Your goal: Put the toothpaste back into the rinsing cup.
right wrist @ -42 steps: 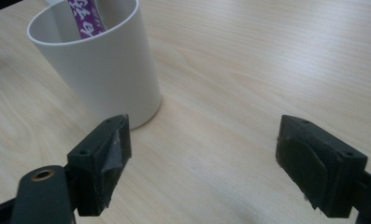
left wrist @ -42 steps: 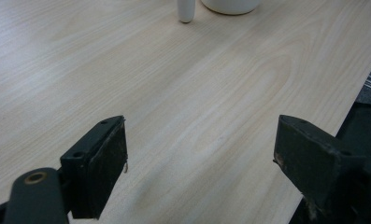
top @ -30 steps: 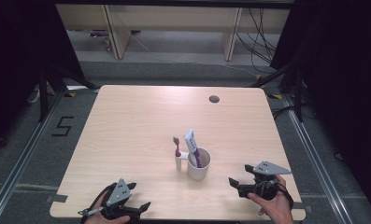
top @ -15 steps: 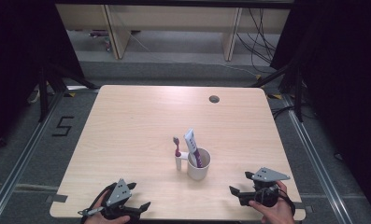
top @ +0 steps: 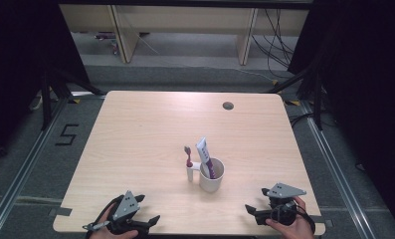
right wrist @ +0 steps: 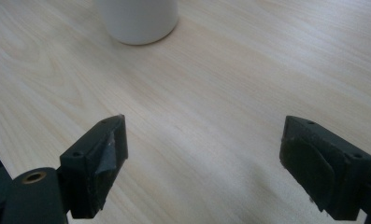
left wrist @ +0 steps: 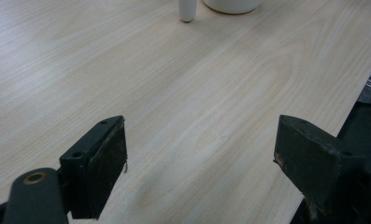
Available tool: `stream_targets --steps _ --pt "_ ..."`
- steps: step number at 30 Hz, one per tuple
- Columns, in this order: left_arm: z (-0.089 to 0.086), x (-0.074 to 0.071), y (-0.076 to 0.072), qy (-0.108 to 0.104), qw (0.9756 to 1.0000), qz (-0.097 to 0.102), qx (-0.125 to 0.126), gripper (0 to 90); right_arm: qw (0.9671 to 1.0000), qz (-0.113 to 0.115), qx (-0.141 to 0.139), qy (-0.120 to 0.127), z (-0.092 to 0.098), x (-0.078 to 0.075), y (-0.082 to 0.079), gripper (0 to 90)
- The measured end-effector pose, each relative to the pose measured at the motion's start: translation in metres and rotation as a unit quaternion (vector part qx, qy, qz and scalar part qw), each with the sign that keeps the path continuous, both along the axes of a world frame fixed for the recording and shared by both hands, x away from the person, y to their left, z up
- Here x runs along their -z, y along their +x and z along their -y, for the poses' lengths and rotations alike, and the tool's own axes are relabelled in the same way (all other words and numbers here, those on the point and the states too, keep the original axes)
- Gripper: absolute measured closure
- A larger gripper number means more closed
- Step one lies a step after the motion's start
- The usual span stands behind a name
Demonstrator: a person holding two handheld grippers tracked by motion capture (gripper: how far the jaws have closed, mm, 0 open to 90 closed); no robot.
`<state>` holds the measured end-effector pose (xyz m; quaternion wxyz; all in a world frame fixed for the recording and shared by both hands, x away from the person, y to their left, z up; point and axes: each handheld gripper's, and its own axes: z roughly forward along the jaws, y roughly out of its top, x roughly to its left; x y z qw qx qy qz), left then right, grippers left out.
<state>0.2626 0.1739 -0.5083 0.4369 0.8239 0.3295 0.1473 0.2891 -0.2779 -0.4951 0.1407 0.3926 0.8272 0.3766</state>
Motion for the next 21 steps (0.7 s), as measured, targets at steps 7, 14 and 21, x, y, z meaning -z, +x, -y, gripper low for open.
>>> stream_targets --steps 7,14,21 --pt "-0.0008 -0.0007 0.0003 0.010 0.9999 0.000 0.003 16.7 0.9999 0.000 -0.008 -0.011 0.0009 0.0034 -0.0020 16.4" --pt "-0.0009 -0.0008 0.0004 0.011 0.9999 0.000 0.003 16.7 0.9998 0.001 -0.005 -0.016 0.0010 0.0031 -0.0048 16.3" --pt "-0.0010 -0.0009 0.0003 0.011 0.9999 0.000 0.002 16.7 0.9998 0.000 -0.005 -0.020 0.0008 0.0039 -0.0049 16.4"
